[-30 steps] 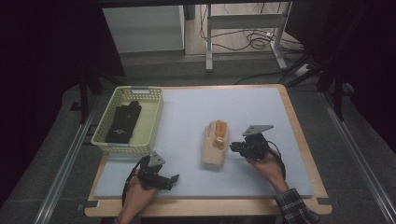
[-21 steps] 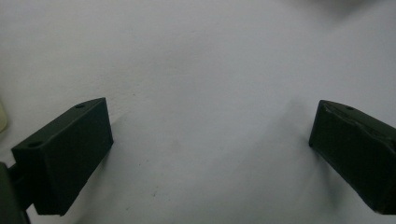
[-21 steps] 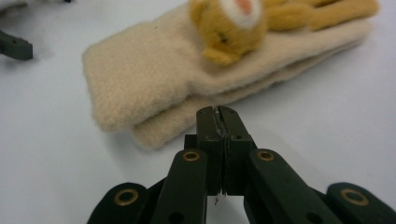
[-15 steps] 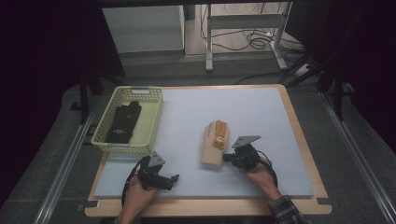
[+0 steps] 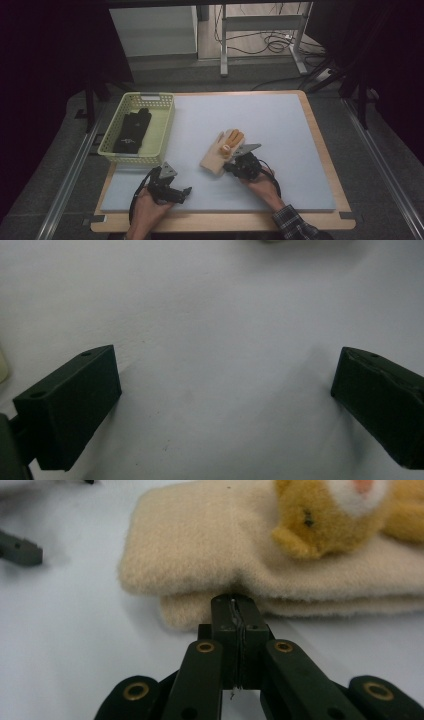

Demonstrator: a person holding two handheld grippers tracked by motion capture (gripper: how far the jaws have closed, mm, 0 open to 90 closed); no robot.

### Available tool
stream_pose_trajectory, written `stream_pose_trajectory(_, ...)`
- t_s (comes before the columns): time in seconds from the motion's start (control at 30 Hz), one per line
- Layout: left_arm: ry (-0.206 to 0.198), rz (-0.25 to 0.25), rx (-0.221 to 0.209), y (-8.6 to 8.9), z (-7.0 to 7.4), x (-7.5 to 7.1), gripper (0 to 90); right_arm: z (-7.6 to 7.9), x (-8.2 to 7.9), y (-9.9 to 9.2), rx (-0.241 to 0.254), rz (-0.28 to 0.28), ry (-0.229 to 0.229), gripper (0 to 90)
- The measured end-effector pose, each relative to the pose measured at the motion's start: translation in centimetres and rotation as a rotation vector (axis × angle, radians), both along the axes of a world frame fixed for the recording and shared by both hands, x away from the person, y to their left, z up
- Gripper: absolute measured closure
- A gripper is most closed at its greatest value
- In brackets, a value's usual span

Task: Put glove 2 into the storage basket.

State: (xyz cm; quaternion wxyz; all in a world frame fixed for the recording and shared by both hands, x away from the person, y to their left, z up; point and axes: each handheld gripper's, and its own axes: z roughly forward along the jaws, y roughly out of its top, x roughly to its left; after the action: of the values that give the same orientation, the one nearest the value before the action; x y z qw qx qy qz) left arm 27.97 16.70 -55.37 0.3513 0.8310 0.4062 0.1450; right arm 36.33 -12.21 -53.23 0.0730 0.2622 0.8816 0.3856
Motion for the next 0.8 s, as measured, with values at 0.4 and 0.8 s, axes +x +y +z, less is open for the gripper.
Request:
stream_pose_trajectory(0.4, -0.003, 0.003, -0.014, 0.1, -0.1, 0.0, 0.0, 0.2, 0.2, 2.6, -0.037, 0.006, -0.046, 83.1)
stream_pose_trajectory(0.8, -0.005, 0.003, -0.014, 0.1, -0.1, -0.1, 0.0, 2.0, -0.7, -1.1, -0.021, -0.037, -0.069, 63.9)
